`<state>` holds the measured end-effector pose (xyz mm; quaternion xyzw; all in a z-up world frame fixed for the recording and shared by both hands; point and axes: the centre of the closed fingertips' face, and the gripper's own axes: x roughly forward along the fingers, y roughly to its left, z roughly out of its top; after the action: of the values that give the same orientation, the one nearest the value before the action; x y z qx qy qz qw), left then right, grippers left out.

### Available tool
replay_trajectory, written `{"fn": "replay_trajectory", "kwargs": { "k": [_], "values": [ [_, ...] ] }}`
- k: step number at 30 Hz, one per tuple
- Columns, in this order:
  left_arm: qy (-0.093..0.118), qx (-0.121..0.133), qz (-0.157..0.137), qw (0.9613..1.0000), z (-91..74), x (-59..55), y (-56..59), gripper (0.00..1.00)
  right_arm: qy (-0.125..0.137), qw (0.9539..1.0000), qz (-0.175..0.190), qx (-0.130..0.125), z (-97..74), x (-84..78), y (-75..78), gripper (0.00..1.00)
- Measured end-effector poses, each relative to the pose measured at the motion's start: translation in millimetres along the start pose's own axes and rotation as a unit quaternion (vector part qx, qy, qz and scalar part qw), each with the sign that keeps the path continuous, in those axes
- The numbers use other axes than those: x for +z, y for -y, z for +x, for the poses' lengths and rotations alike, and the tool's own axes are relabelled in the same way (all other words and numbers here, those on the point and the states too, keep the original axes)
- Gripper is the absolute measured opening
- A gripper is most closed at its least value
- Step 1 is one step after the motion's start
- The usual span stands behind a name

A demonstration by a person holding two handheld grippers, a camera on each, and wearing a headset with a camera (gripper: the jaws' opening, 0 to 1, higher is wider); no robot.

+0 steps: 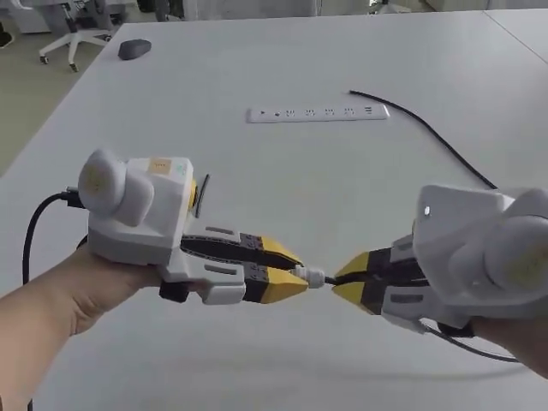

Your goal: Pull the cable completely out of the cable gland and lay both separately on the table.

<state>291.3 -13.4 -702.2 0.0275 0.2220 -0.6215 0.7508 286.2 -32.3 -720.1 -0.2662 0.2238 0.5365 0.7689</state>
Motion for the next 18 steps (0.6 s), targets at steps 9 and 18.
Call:
{"fn": "replay_trajectory", "kwargs": {
  "k": [9, 18],
  "values": [
    [0.008, 0.009, -0.001, 0.9999, -6.2, 3.2, -5.3, 0.15, 0.001, 0.9986, 0.047, -0.024, -16.0, -15.5, 14.8, 0.00],
    [0.004, 0.013, -0.002, 0.9999, -6.2, 1.1, -7.7, 0.15, -0.016, 0.9953, 0.080, -0.052, -28.8, -40.6, 27.4, 0.00]
  ]
}}
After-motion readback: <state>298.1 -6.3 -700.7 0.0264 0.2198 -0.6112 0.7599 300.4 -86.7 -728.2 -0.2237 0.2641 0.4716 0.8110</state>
